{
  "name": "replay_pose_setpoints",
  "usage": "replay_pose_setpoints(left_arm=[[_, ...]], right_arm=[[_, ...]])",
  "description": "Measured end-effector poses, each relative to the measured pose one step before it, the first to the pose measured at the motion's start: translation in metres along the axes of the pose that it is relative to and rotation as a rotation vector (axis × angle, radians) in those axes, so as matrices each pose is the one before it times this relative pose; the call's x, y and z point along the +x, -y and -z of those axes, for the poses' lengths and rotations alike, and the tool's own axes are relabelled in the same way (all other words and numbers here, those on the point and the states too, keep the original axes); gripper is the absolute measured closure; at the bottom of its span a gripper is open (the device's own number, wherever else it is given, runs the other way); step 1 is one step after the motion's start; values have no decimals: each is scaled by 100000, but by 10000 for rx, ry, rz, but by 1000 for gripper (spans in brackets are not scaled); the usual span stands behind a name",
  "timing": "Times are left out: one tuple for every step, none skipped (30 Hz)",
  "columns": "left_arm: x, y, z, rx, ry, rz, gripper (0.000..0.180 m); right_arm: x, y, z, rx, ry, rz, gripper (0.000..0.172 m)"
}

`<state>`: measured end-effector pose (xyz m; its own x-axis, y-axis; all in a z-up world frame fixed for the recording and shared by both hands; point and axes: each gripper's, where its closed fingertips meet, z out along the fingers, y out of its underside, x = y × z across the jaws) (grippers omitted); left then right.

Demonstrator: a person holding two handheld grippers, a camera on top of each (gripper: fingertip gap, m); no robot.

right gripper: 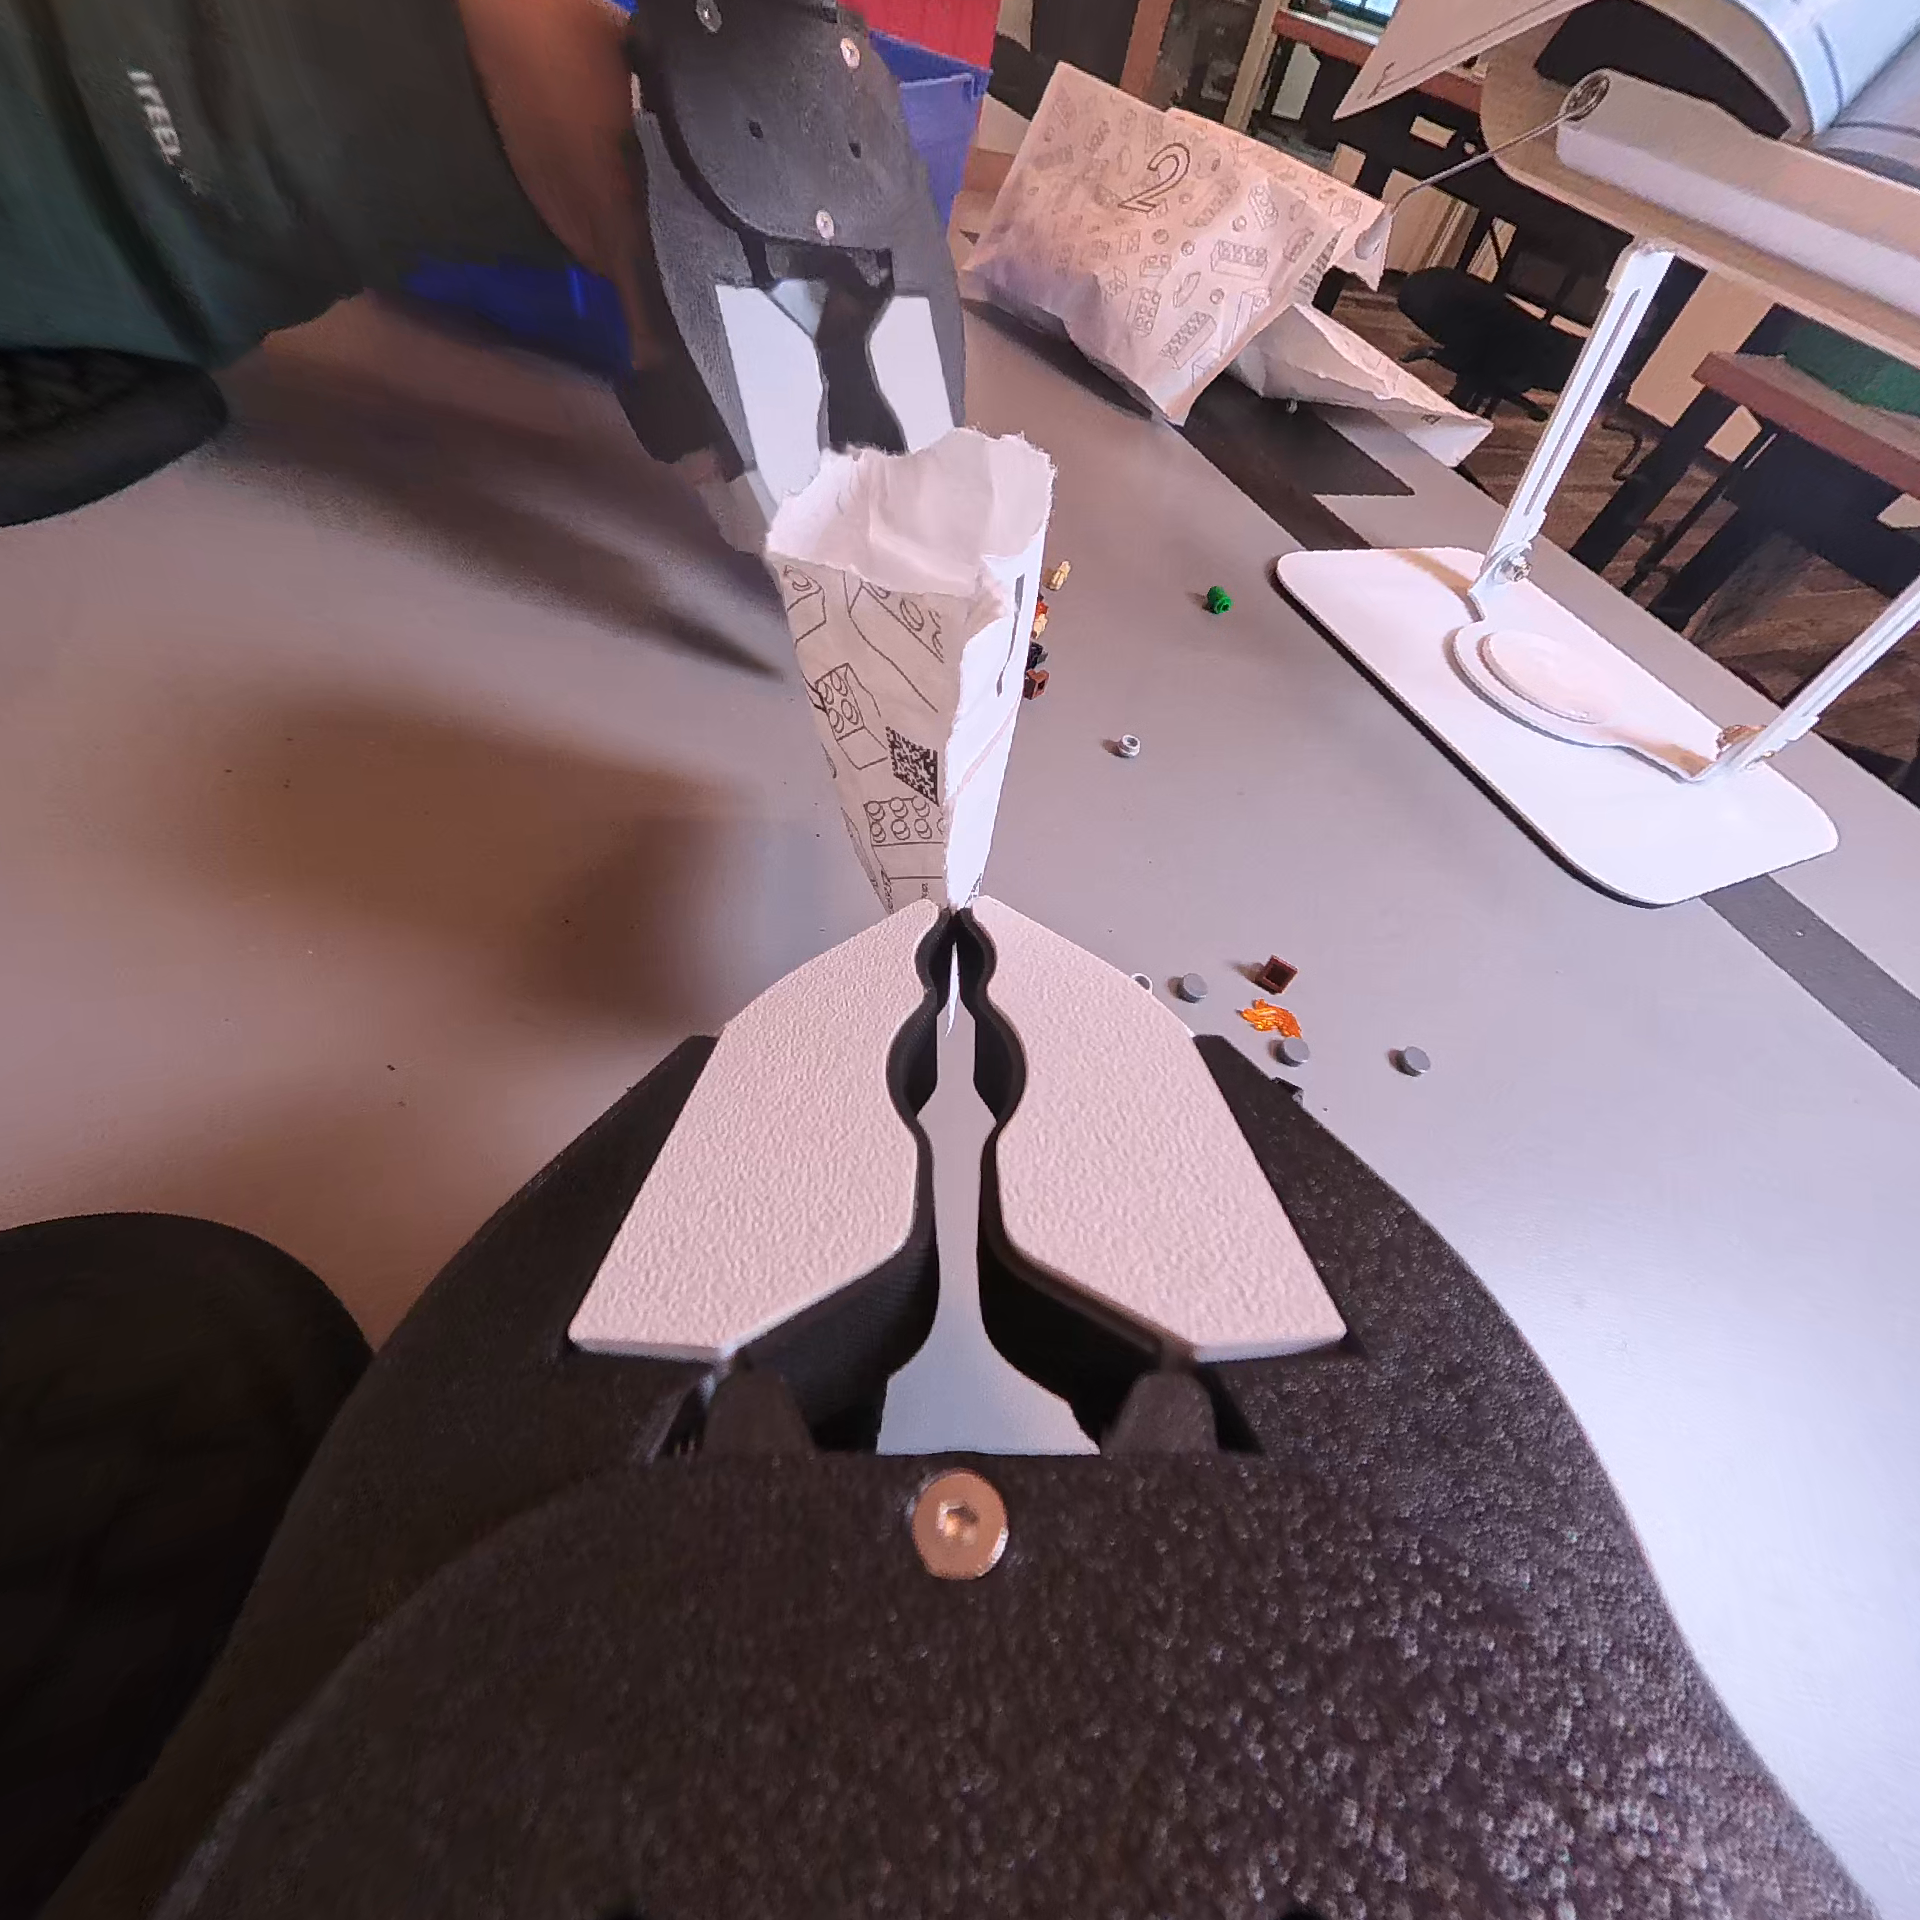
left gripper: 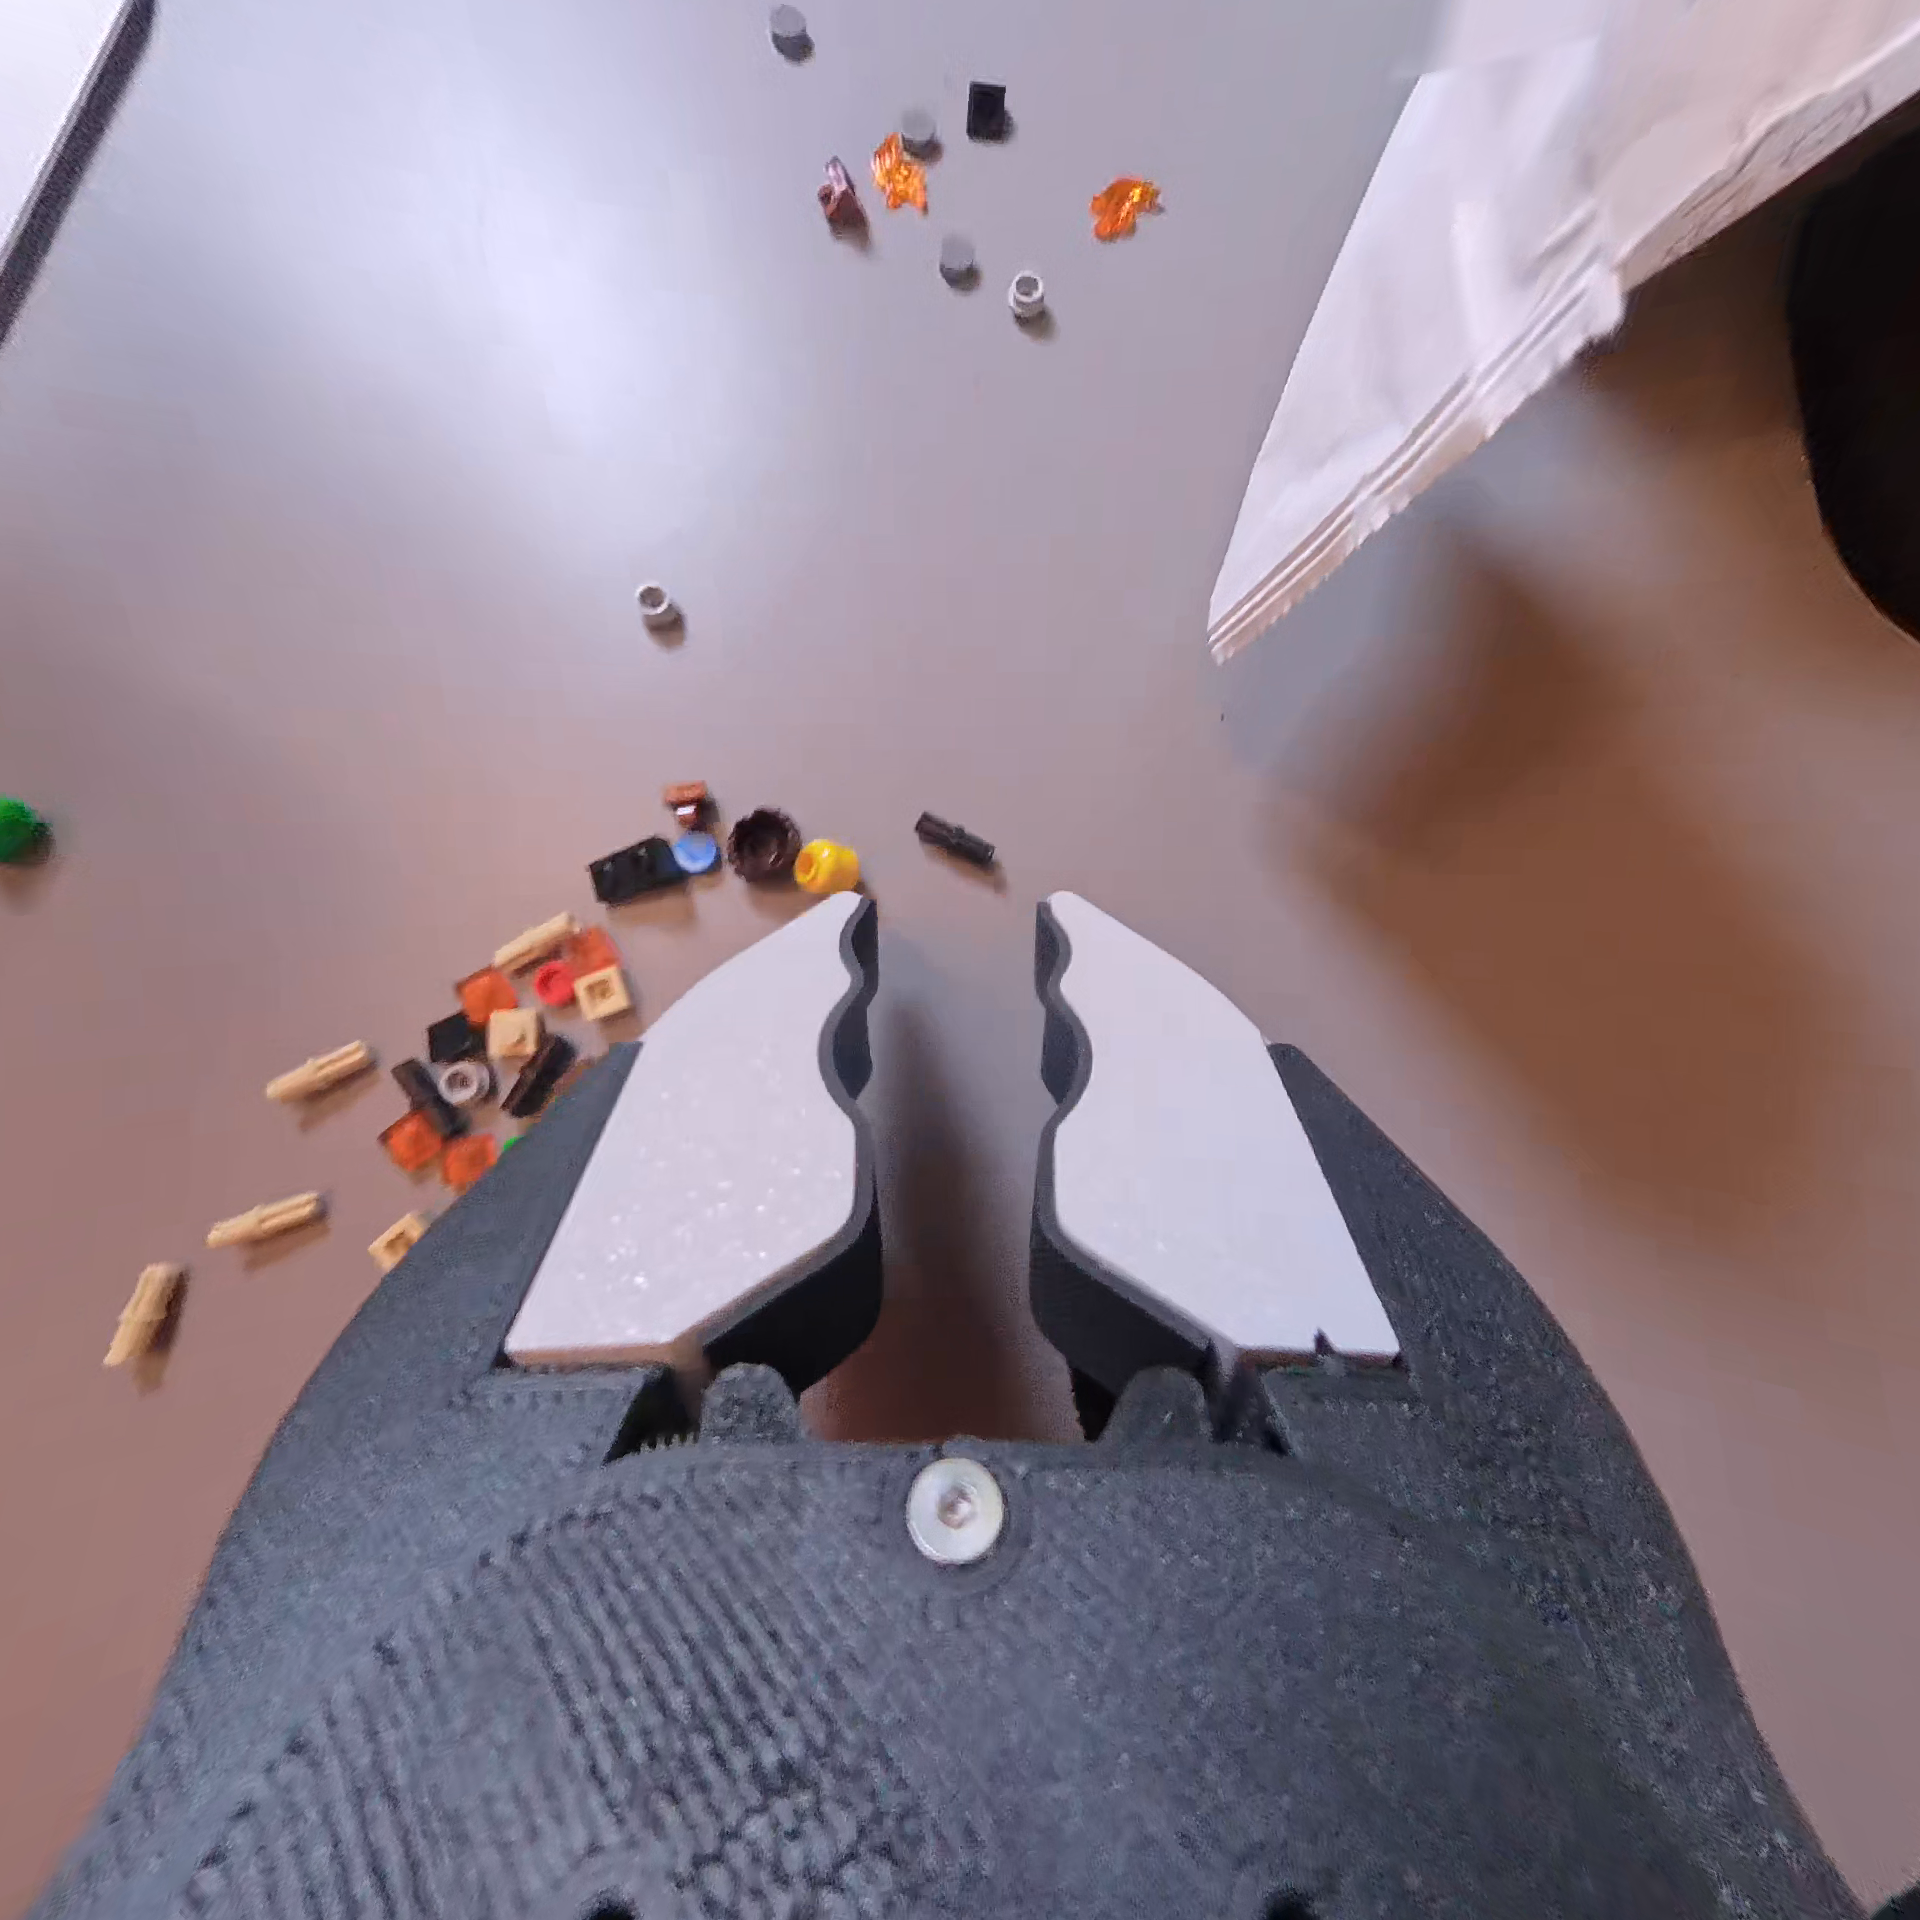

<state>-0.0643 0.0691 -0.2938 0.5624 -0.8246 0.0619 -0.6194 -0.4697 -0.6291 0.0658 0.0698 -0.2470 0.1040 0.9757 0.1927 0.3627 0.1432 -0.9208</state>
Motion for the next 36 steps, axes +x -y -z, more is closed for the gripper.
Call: replay_pose_setpoints(left_arm=[[34, 172, -557, -89, 251, -44, 150], [61, 174, -507, -109, 222, -79, 149], [144, 240, -433, -44, 147, 24, 149], [9, 93, -374, -132, 184, 67, 150], [-101, 193, -287, -43, 252, -28, 151], [29, 209, -158, -5, 153, -63, 153], [173, 153, -115, -8, 31, -67, 158], [146, 73, -75, -36, 31, -52, 164], [28, -21, -16, -83, 90, -46, 171], [30, -62, 12, -96, 61, -64, 175], [109, -110, 26, -85, -24, -110, 180], [6, -64, 38, -10, 22, -66, 180], [3, -91, 60, -3, -29, -10, 180], [24, -142, 88, -30, -79, -34, 180], [-65, -135, 89, -4, -13, -58, 180], [-114, 6, 139, 113, 2, 13, 180], [3, 286, 284, 287, -126, 138, 180], [-134, 379, 412, 299, -93, 239, 180], [-310, 341, 468, 236, 16, 173, 180], [-335, 217, 455, 155, 62, 61, 180], [-171, 66, 333, 68, -9, 50, 175], [109, -176, 158, -80, -166, 92, 166], [296, -305, -27, -146, -241, 66, 160], [176, -331, -190, -141, -99, 48, 157], [140, -426, -319, -219, -44, 19, 156], [130, -579, -444, -346, -20, 5, 154], [66, -480, -450, -318, 37, -37, 152], [86, 253, -139, 148, 38, -79, 159], [200, -69, -54, -132, -63, -99, 165], [1, -72, 12, -135, 74, -155, 171], [7, -6, -5, -65, 59, -133, 171], [16, 3, 9, -19, 47, -107, 172], [21, -13, 10, -4, 10, -97, 172], [28, -30, 46, 1, -8, -129, 173], [-24, 145, 167, 134, 18, -142, 180], [66, 604, 451, 383, -71, -55, 179]], right_arm=[[14, 9, 6, 5, -1, -14, 171], [10, 2, 4, 5, -2, -6, 171], [-2, 6, 7, 6, -3, 4, 171], [-10, 5, 10, 4, -2, 9, 171], [-14, 2, -3, -4, 0, 9, 171], [-2, -16, -7, -8, 2, 6, 171], [-5, -3, -6, -5, 4, 1, 171], [-5, 0, 0, 0, 2, -4, 171], [5, 9, 9, 3, 1, -8, 171], [7, 5, 2, 8, -1, -8, 171], [15, 10, 15, 7, -3, -3, 171], [-7, 2, 1, 1, -1, 1, 171], [-7, -9, -1, -1, -1, 5, 171], [-3, 3, 1, 2, -1, 7, 171], [-3, 4, 0, 2, -2, 6, 171], [-13, 3, 1, 1, 3, 0, 171], [1, -1, 6, 3, 5, -4, 171], [6, 11, 14, 8, 4, -4, 171], [-5, 7, 4, 8, 4, -2, 171], [-4, 0, 7, 3, 4, -1, 171], [3, -6, 1, -3, 3, -4, 171], [-9, -3, -13, -8, 3, -3, 171], [2, -19, -8, -9, 3, 0, 171], [-2, -3, -6, -5, 1, -1, 171], [2, 0, 0, 0, -2, -1, 171], [-7, 0, 9, 2, -2, 0, 171], [5, 3, 6, 5, -2, 2, 171], [-8, 5, 7, 5, 1, 3, 171], [-7, 4, 0, 2, 1, 5, 171], [-4, 0, 3, -1, 0, 8, 171], [-12, -10, -8, -5, 3, 5, 171], [-8, -15, -7, -8, 4, 0, 171], [-11, 3, -7, -2, 1, 2, 171], [-8, 8, 8, 7, -3, 9, 171], [-11, -14, 11, -3, -1, 11, 171], [-33, -25, 1, -22, 1, 17, 171]])
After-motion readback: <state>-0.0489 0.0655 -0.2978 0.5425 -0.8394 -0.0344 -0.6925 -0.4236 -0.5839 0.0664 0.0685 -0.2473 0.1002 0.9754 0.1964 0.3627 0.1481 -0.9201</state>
